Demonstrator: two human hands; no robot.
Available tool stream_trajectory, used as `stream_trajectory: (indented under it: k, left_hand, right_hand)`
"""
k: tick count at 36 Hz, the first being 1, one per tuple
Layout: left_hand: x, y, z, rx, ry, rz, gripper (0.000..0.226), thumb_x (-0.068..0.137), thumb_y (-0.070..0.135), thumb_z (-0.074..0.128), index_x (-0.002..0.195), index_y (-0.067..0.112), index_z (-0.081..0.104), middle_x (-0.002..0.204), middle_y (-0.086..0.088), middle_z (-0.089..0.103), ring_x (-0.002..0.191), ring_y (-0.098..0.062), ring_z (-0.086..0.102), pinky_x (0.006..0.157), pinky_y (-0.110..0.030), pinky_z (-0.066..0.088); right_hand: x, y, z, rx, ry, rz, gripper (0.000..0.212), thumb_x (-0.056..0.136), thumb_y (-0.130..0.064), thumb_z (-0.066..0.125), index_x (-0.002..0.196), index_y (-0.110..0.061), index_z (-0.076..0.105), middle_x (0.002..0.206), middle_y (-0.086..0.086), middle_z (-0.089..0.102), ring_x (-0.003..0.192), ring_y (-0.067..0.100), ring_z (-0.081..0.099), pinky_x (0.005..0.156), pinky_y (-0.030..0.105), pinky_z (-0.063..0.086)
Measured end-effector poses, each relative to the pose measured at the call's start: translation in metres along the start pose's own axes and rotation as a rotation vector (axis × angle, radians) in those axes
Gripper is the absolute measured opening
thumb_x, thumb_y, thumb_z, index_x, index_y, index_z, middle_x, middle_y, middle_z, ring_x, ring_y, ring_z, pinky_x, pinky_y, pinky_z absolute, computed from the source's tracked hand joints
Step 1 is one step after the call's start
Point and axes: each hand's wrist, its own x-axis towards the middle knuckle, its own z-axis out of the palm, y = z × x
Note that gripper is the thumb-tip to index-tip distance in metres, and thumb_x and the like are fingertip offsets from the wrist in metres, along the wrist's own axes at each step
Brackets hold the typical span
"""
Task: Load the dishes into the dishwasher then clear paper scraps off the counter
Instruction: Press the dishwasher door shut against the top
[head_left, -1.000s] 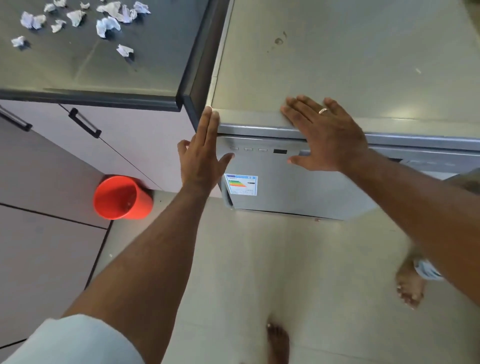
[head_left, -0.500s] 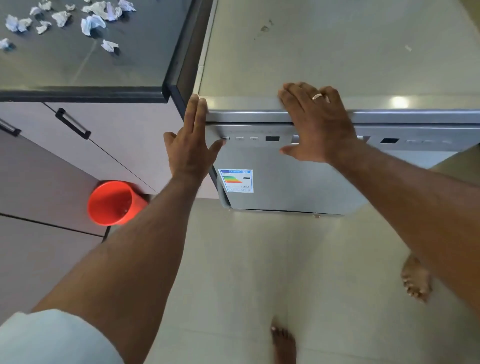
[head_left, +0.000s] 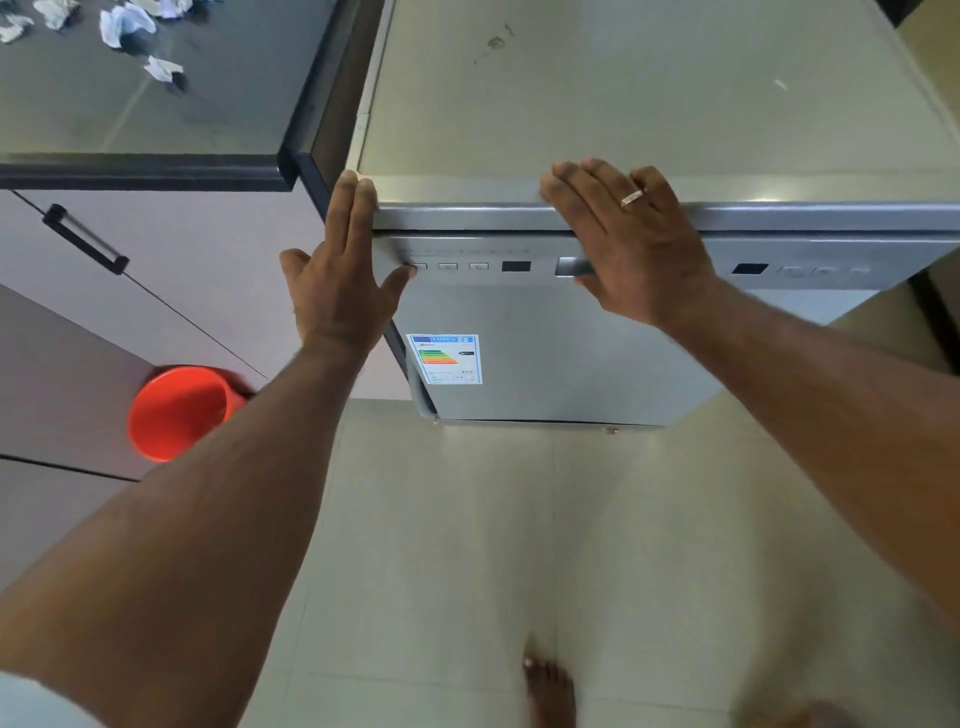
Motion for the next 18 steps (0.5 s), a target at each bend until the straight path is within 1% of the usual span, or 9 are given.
stream_trajectory:
  k: [4, 7, 10, 15, 18]
  left_hand:
    - [0.0, 0.002, 0.002, 0.017, -0.005, -0.031, 0.091, 0.086, 0.049, 0.072, 0.156, 0.014, 0.027, 0.166, -0.004, 0.022, 0.111, -0.034, 0.063, 0.085, -0.047, 0.041]
    - [0.0, 0.005, 0.002, 0.044, -0.013, -0.067, 0.09, 0.085, 0.048, 0.073, 0.155, 0.016, 0.026, 0.167, -0.001, 0.02, 0.099, -0.034, 0.066, 0.083, -0.045, 0.038]
    - [0.0, 0.008, 0.001, 0.078, -0.025, -0.085, 0.089, 0.085, 0.048, 0.072, 0.155, 0.016, 0.025, 0.167, -0.001, 0.019, 0.092, -0.034, 0.067, 0.083, -0.045, 0.036]
    - [0.001, 0.012, -0.003, 0.114, -0.046, -0.097, 0.09, 0.086, 0.049, 0.07, 0.154, 0.016, 0.023, 0.167, -0.002, 0.018, 0.091, -0.034, 0.067, 0.088, -0.05, 0.036]
    - [0.0, 0.011, -0.003, 0.111, -0.045, -0.087, 0.089, 0.087, 0.05, 0.069, 0.155, 0.015, 0.023, 0.167, -0.003, 0.018, 0.091, -0.036, 0.067, 0.089, -0.05, 0.037]
  right_hand:
    - [0.0, -0.007, 0.001, 0.01, 0.006, 0.035, 0.094, 0.084, -0.031, 0.064, 0.158, -0.015, 0.009, 0.164, 0.006, 0.019, 0.148, 0.03, 0.026, 0.114, 0.049, 0.027]
    - [-0.001, -0.011, 0.001, 0.032, 0.005, 0.063, 0.102, 0.077, -0.032, 0.07, 0.158, -0.014, 0.01, 0.164, 0.005, 0.019, 0.148, 0.029, 0.025, 0.117, 0.051, 0.024]
    - [-0.001, -0.014, 0.0, 0.061, -0.012, 0.08, 0.111, 0.072, -0.035, 0.077, 0.158, -0.014, 0.01, 0.165, 0.005, 0.018, 0.149, 0.029, 0.024, 0.118, 0.053, 0.021]
    - [0.0, -0.016, -0.001, 0.086, -0.038, 0.089, 0.124, 0.063, -0.039, 0.086, 0.158, -0.013, 0.012, 0.164, 0.007, 0.018, 0.149, 0.031, 0.023, 0.119, 0.055, 0.019]
    - [0.0, -0.016, -0.003, 0.079, -0.051, 0.089, 0.127, 0.061, -0.042, 0.087, 0.158, -0.013, 0.01, 0.164, 0.007, 0.017, 0.149, 0.03, 0.022, 0.119, 0.056, 0.019]
